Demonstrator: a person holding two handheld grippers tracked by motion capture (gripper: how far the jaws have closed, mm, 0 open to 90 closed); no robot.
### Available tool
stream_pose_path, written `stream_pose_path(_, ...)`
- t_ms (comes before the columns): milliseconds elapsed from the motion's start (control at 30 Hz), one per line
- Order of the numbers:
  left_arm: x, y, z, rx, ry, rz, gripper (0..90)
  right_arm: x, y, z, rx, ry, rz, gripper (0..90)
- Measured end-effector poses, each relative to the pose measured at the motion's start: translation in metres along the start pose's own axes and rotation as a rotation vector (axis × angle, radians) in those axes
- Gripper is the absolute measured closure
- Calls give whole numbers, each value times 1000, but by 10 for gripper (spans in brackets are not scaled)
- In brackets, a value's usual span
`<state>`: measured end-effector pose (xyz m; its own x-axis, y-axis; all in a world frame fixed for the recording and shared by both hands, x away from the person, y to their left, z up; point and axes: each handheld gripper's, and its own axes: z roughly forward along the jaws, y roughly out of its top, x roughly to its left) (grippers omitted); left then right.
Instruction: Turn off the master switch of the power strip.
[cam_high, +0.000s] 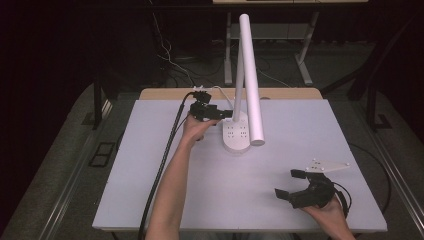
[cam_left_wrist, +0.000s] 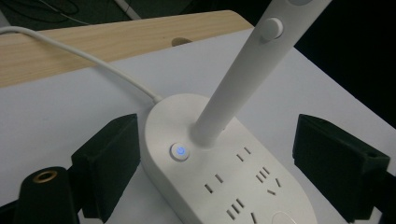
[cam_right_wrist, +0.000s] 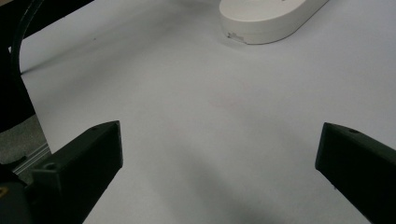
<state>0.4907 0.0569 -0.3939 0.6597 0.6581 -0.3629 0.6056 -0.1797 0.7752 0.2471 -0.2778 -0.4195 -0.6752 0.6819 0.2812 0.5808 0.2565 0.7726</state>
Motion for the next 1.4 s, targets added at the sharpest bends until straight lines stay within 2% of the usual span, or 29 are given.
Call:
stream_pose_path(233, 6, -4, 9, -10, -3, -27, 181, 0, 0, 0, -3, 0, 1, 0)
stream_pose_path(267, 7, -4, 10, -18, -5, -44, 190, 0, 0, -1, -3, -1, -1, 0)
stream_pose_path(633, 13, -8, 17, -32, -10, -118, 324, -1, 0, -2, -5, 0, 1, 0)
stream_pose_path(900, 15, -10, 20, -41, -34, -162, 507, 0, 0, -1, 0, 5, -2, 0)
stream_pose_path(967, 16, -10, 20, -34, -39, -157, 556, 0, 0, -1, 2, 6, -1, 0)
stream_pose_path(1000, 16, -11, 21, -39, -38, -164, 556, 0, 0, -1, 2, 6, -1, 0)
stream_pose_path(1167, 15, -12, 25, -29, -23, -178, 719, 0, 0, -1, 5, 7, -1, 0)
stream_pose_path(1200, 15, -13, 26, -14, -21, -180, 750, 0, 0, -1, 5, 7, -1, 0)
stream_pose_path(1400, 14, -16, 31, 9, 3, -181, 869, 0, 0, 0, 7, 8, -1, 0)
